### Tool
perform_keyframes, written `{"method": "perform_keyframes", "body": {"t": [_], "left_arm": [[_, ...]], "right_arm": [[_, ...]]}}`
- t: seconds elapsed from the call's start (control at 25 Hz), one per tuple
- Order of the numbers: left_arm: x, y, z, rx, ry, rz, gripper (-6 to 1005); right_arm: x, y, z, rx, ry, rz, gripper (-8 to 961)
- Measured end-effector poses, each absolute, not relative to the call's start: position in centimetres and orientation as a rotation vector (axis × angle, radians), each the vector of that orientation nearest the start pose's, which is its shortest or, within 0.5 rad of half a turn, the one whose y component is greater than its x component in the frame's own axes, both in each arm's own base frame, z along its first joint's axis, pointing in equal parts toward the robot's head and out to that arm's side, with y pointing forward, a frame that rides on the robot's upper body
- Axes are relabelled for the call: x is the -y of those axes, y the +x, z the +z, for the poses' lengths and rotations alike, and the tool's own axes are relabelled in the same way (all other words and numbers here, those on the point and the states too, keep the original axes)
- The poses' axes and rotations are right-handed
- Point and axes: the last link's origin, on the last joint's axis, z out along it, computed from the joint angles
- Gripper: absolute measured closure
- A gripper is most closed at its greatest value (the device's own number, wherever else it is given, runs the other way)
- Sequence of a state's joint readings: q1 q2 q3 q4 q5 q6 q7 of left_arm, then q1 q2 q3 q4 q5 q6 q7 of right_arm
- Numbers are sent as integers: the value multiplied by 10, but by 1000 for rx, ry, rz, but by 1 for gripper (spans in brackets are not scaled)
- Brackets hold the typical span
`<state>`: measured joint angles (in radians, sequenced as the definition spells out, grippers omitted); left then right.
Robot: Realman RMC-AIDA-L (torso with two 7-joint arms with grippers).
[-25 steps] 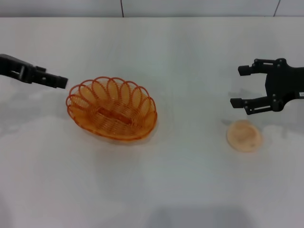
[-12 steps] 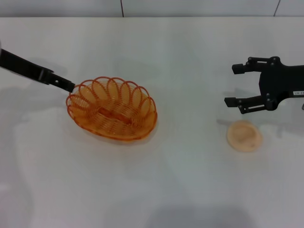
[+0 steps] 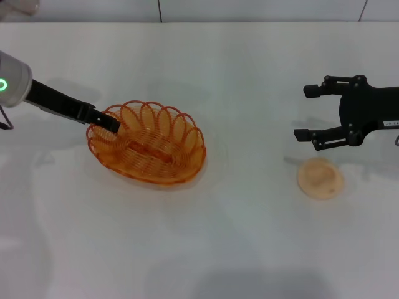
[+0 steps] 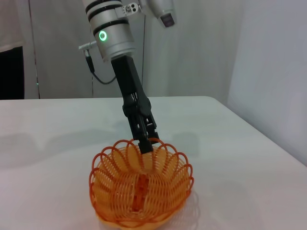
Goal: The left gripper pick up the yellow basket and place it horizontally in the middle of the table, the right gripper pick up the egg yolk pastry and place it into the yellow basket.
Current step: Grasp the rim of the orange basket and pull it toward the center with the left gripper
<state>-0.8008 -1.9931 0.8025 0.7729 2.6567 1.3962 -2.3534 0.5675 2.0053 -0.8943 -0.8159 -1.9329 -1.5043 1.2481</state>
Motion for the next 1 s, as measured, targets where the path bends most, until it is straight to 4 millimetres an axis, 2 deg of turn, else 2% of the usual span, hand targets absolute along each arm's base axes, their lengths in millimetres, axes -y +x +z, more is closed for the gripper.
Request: {"method": "perform_keyframes", "body": {"t": [0.52,0.76,0.88,1.0], "left_arm": [[-405,-258,13,1315,-2409,234,257],[-405,-256,10,1301,-2420,248,266],[-404,-256,9,1304,-2422,249,497],[-404,-256,9,1307,-2423,248,563]], "right_arm": [[-364,233,29,-78,-2769,455,79],[-365,233,30,-81,-2761,457,80],[-366,234,30,-82,-2755,453,80],[-366,233,30,-82,-2754,453,80]]}}
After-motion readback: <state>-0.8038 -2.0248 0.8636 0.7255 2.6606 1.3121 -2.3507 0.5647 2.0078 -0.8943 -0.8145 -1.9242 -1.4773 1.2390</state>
